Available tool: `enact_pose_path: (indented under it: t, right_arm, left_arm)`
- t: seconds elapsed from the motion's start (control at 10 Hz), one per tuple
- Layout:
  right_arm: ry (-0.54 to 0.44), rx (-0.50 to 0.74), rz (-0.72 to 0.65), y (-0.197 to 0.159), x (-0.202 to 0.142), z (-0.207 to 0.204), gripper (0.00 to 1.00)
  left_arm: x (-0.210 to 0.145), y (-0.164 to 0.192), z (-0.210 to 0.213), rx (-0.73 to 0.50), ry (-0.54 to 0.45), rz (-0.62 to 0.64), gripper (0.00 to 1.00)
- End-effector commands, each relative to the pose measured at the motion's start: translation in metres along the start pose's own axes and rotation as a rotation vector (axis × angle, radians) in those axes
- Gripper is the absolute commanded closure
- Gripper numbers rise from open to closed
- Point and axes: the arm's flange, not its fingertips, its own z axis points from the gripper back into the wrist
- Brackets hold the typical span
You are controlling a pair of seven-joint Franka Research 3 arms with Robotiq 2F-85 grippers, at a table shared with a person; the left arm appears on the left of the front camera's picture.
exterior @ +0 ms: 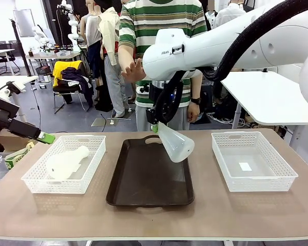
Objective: Prepare the laboratory tools.
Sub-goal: While moving the picked Big flask to the Handle tray indicated by the person, stop as directed by the person, then place the picked Big flask upright in the Handle tray as instructed by the person.
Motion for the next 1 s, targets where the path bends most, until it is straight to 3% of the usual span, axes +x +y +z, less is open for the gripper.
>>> enact_pose_path:
  t: [0.0, 0.9]
  right_arm:
    - [-0.027, 0.035, 0.016, -0.003, -0.01, 0.002, 1.0]
    - [0.0, 0.0, 0.0, 0.0, 0.0, 0.0, 1.0]
  left_arm:
    - [-0.001, 0.002, 0.0, -0.018, -0.019, -0.015, 0.0]
    - [-0.001, 0.002, 0.0, -0.018, -0.019, -0.015, 0.0]
